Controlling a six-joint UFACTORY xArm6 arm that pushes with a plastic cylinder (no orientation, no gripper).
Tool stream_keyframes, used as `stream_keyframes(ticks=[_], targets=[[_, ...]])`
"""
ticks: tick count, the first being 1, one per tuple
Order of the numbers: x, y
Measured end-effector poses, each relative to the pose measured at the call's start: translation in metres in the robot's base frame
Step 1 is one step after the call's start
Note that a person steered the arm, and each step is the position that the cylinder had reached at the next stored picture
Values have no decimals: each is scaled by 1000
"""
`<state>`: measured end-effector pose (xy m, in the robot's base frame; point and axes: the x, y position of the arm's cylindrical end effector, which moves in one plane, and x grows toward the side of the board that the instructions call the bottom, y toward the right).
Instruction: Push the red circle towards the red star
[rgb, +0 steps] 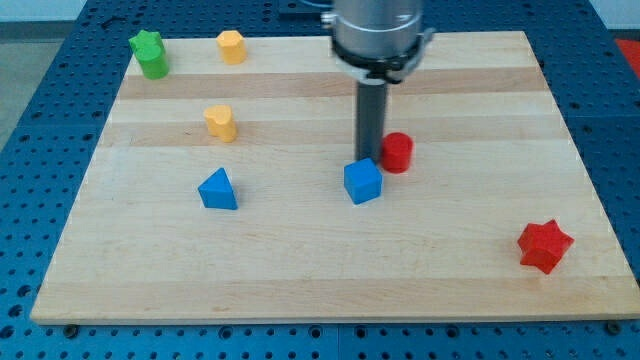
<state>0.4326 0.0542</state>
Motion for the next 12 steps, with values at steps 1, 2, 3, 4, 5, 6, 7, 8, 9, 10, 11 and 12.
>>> stream_keyframes(ticks=[1,2,3,4,5,6,7,8,9,10,11,12], targets=[[-3,38],[-18,42],[-44,33],[-54,47],[-53,77],[-36,87],[-8,88],[28,88],[48,88],[42,88],[39,79],[48,67]])
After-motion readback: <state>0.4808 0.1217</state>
